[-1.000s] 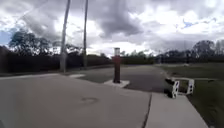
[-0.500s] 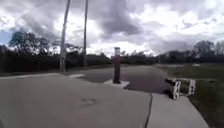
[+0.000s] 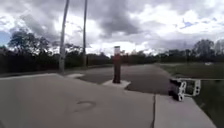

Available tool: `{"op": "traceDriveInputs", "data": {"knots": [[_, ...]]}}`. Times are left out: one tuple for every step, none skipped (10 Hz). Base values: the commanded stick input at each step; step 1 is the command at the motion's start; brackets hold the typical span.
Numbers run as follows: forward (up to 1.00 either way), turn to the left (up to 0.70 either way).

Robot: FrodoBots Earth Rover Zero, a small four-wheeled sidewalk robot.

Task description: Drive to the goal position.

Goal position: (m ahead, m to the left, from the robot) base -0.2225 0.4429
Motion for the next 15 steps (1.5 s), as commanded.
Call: {"op": "traceDriveInputs", "data": {"knots": [[0.81, 0.28], [0.81, 0.29], [0.81, 0.31], [0.81, 0.32], [0.81, 0.32], [0.81, 0.32], [0.81, 0.32], [0.81, 0.32], [0.81, 0.32], [0.81, 0.29], [0.81, 0.26], [0.81, 0.23], [0.81, 0.21], [0.81, 0.18], [0.82, 0.15]]}}
